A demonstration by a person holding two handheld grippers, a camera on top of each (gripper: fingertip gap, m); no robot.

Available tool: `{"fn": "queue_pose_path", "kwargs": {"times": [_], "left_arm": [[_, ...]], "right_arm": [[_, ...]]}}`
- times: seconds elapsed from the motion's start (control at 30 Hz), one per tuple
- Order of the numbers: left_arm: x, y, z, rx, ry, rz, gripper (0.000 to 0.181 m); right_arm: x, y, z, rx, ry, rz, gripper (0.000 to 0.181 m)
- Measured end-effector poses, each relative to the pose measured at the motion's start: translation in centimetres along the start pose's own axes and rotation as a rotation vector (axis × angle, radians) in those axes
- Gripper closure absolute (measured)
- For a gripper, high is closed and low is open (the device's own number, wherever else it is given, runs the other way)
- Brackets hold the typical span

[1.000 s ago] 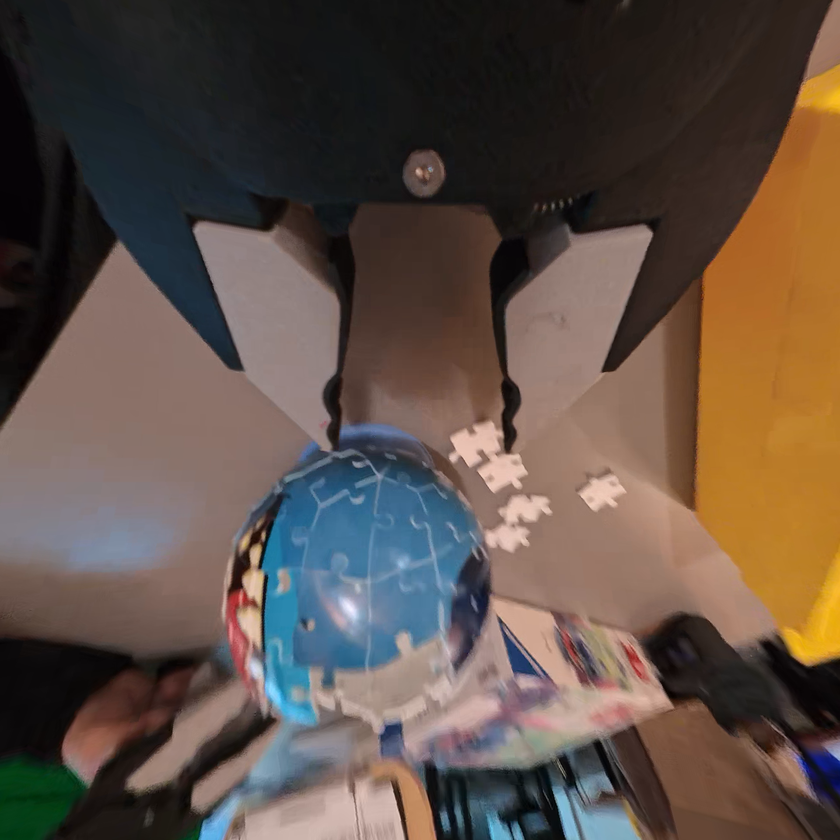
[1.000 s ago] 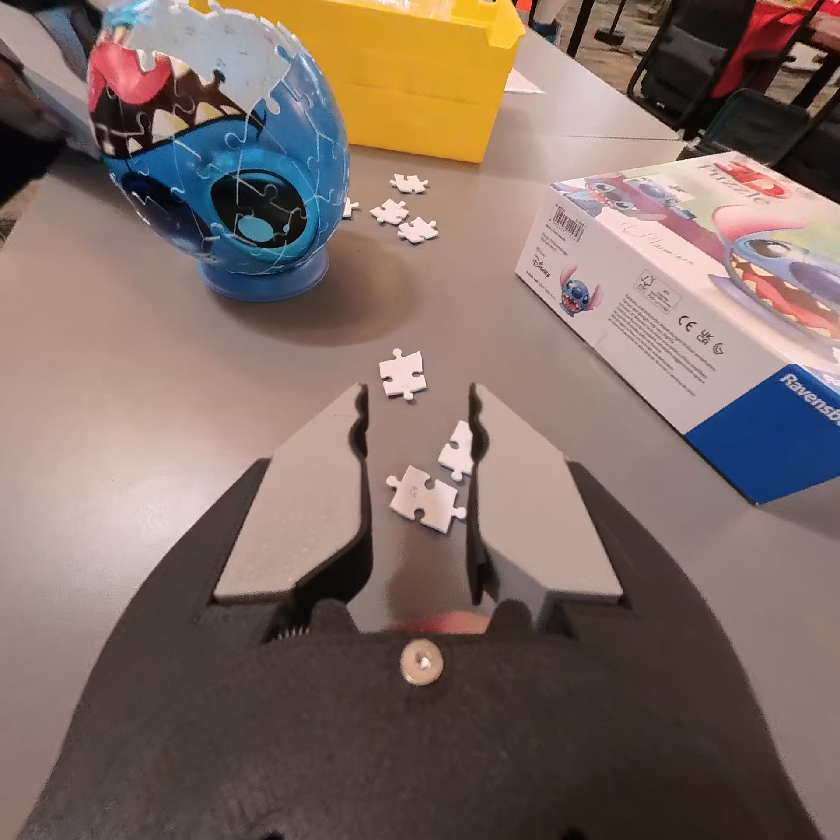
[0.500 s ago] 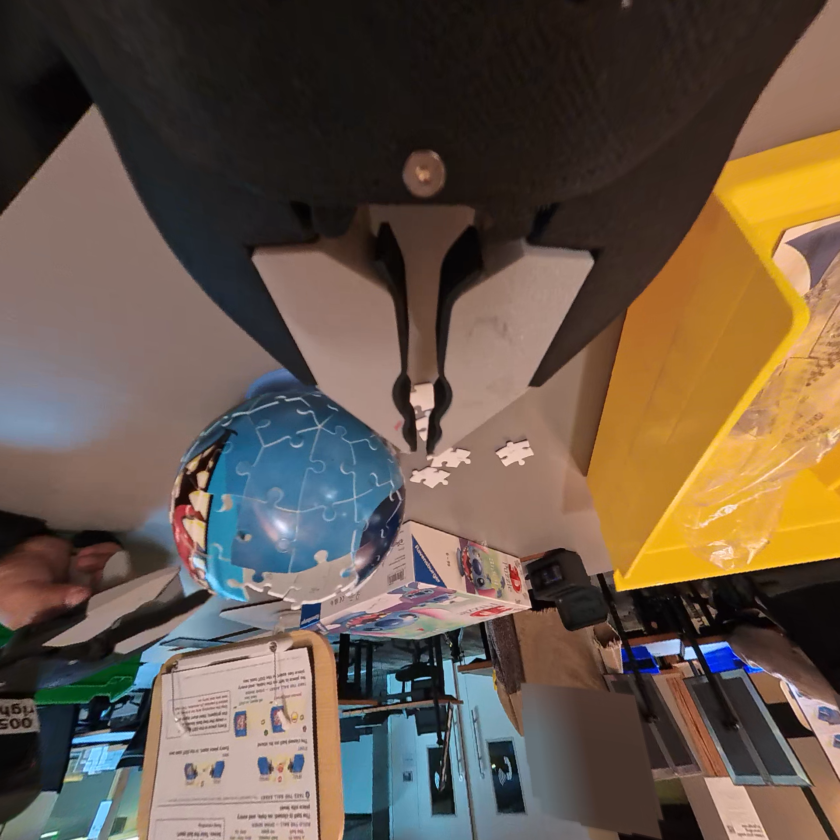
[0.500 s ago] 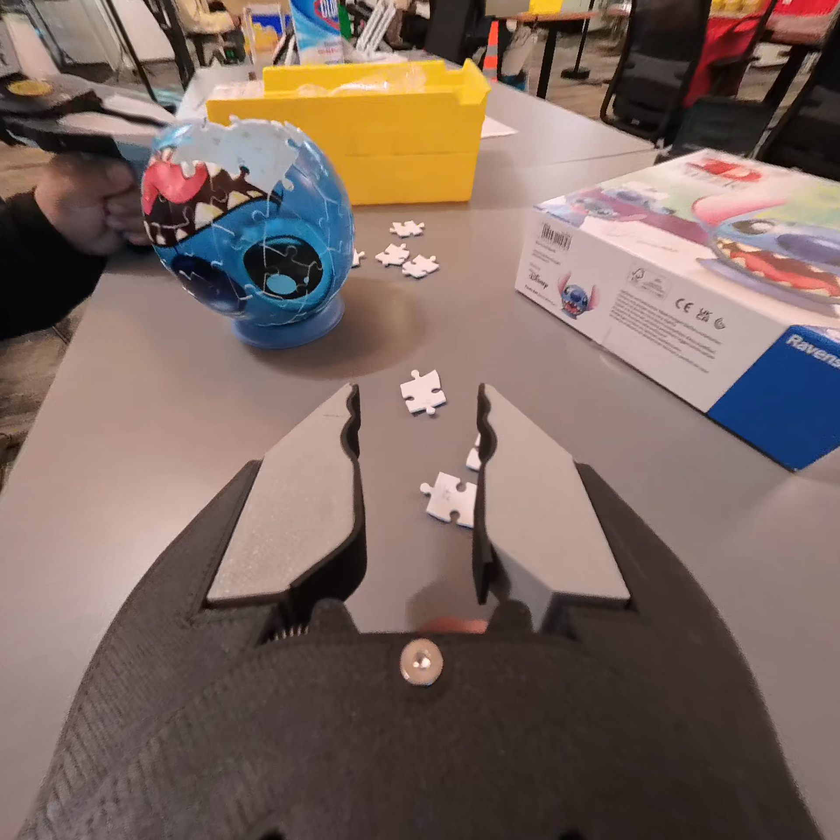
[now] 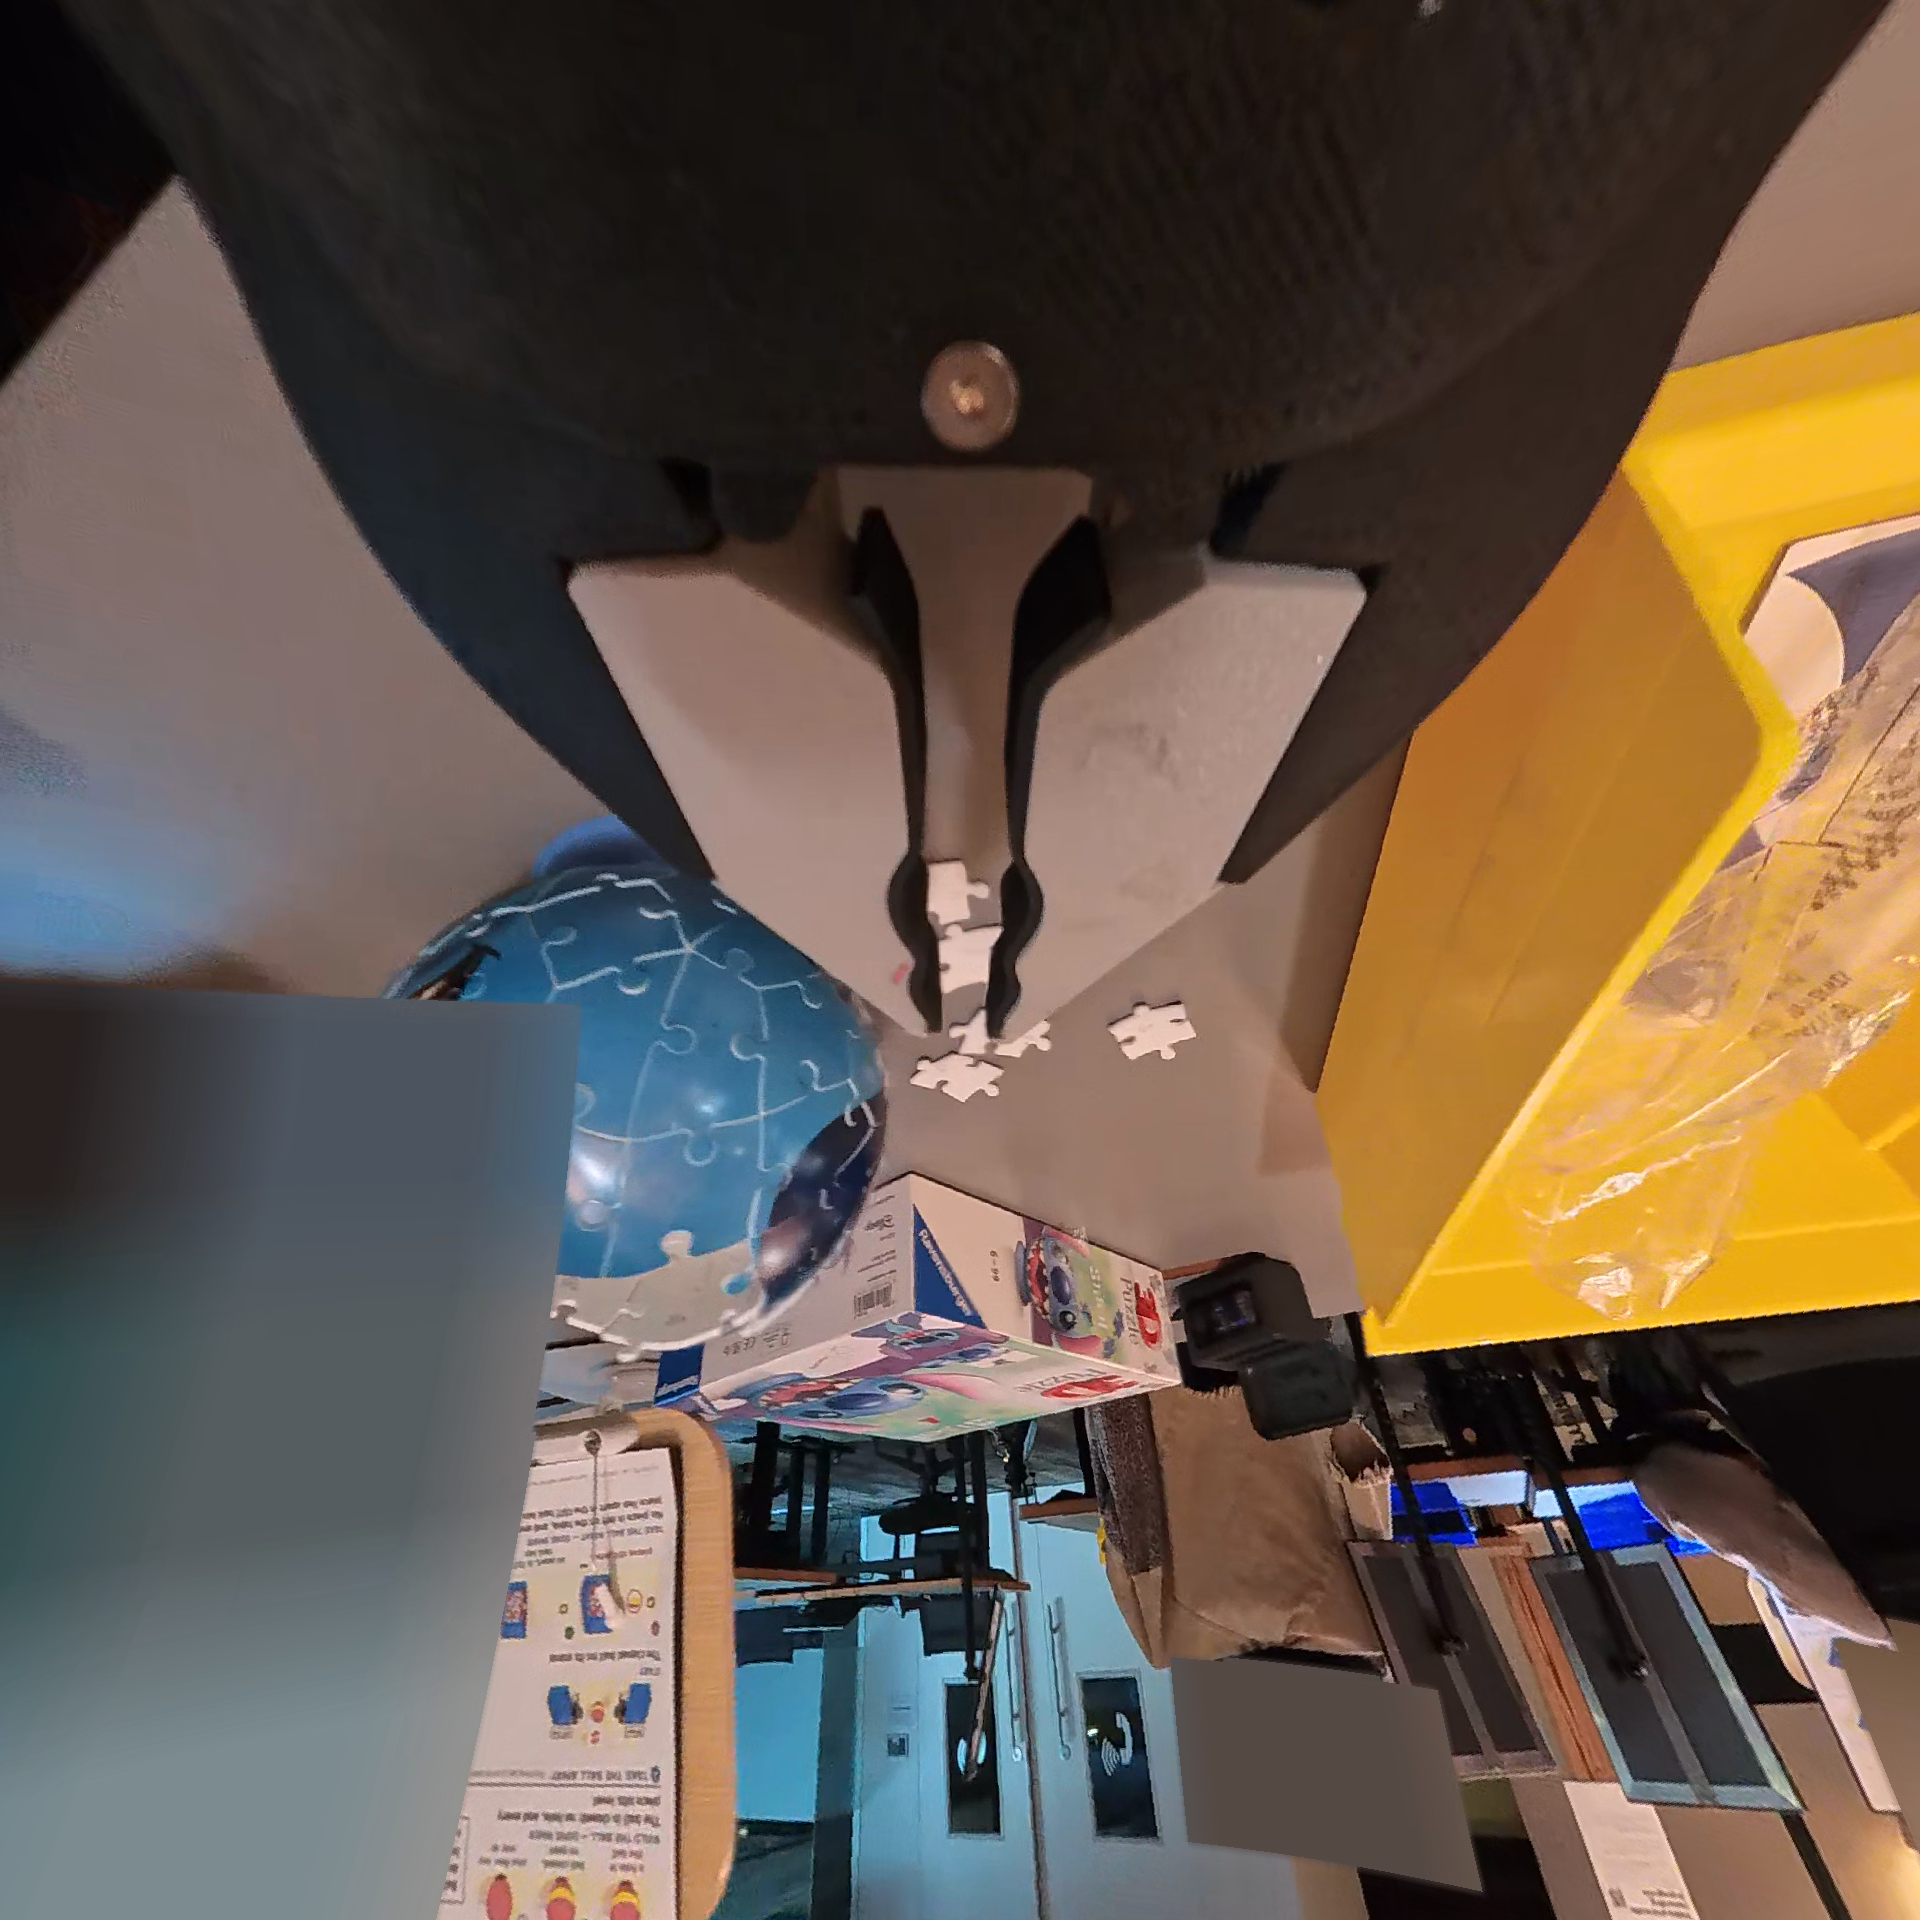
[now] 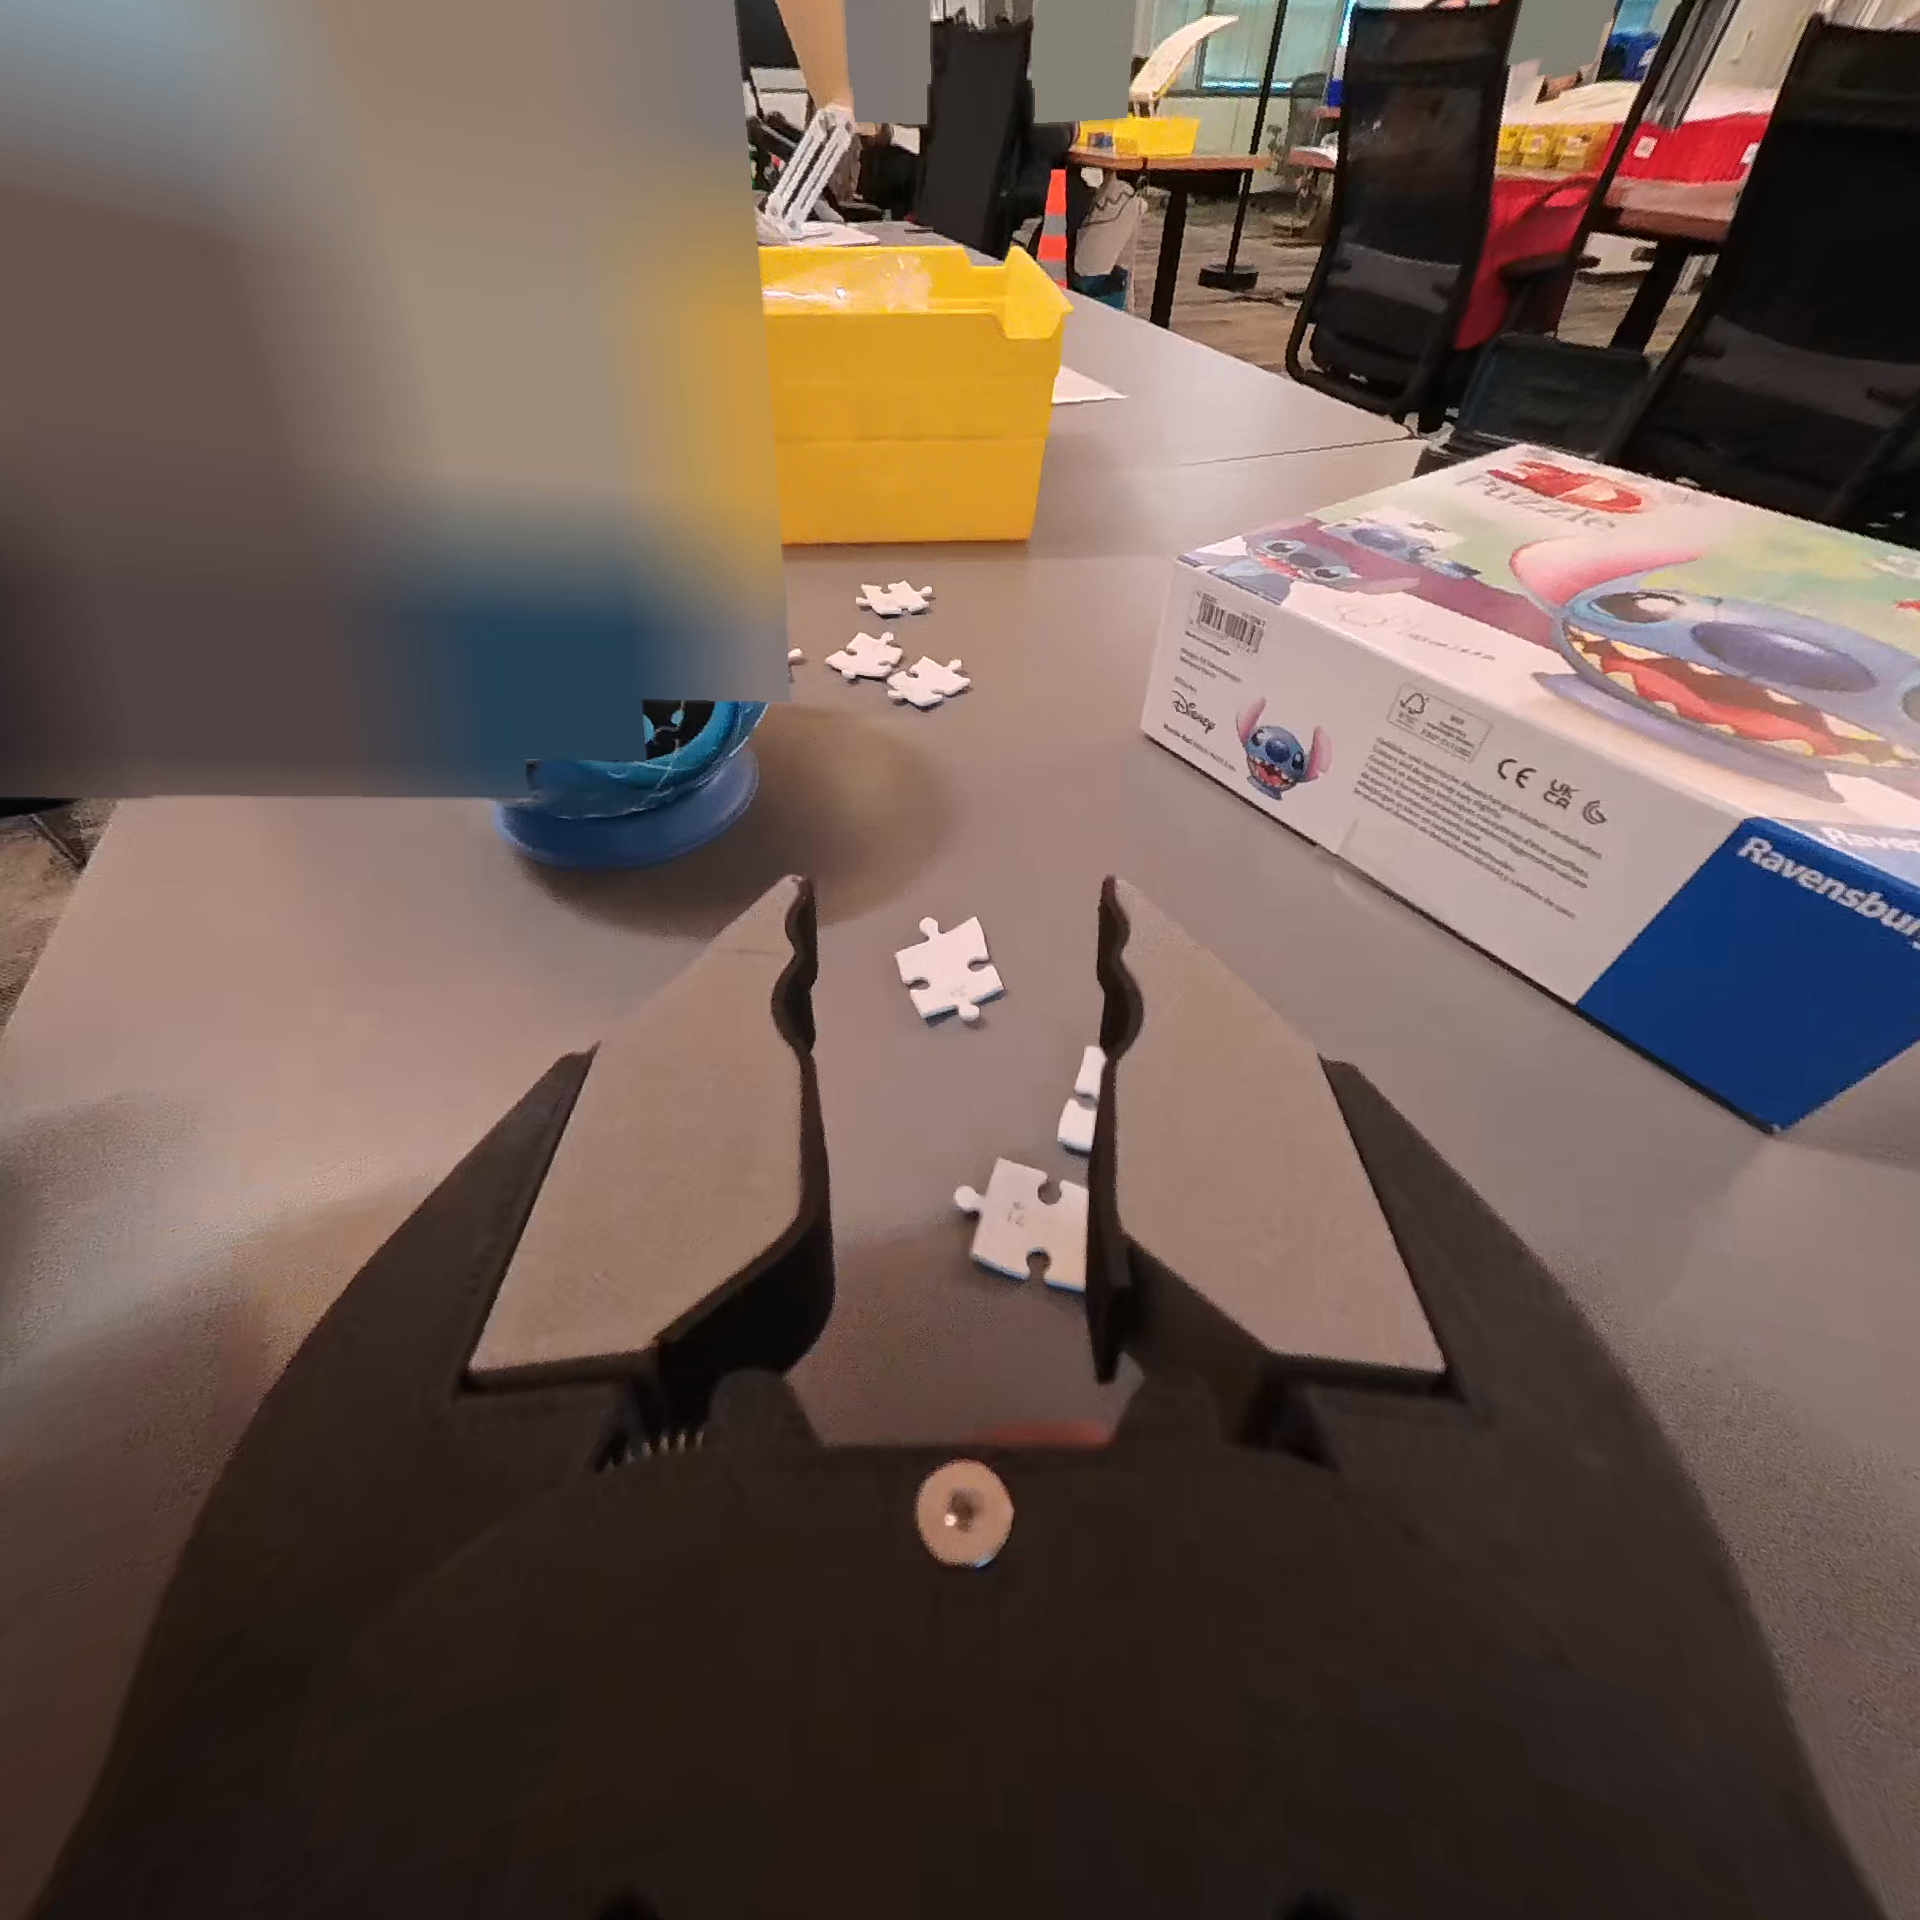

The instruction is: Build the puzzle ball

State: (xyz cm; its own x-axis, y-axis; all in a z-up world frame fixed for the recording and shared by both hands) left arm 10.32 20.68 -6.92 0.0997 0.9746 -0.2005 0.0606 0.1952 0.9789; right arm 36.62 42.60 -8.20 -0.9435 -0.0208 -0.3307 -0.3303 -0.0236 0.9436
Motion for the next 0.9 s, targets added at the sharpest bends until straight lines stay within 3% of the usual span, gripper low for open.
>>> {"fn": "queue_pose_path", "kwargs": {"times": [0.17,0.43,0.67,0.9], "left_arm": [[0.4,0.2,-1.2,-0.063,0.003,0.017,0.174],[1.7,0.3,-1.1,0.008,0.018,-0.001,0.173],[1.1,0.6,-0.8,0.046,0.029,0.048,0.172],[1.0,0.7,-0.6,0.075,0.057,0.061,0.172]], "right_arm": [[0.3,0.2,-0.7,-0.029,0.064,0.008,0.129],[0.8,-0.1,0.3,0.066,0.085,-0.032,0.130],[4.3,-2.1,0.4,-0.050,0.158,-0.332,0.131],[6.4,-3.2,0.3,-0.208,0.213,-0.472,0.134]]}}
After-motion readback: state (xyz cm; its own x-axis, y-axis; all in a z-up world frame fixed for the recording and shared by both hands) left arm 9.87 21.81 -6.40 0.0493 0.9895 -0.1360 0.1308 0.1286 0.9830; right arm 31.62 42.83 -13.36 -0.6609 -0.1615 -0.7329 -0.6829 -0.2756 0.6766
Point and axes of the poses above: each gripper's, where its closed fingertips meet, x out along the fingers, y out of its top, z = x × y across the jaws, the point moved 5 cm from there along -x, back along the fingers, and after that the axes turned 5 degrees about -z, right-handed, at the moved point
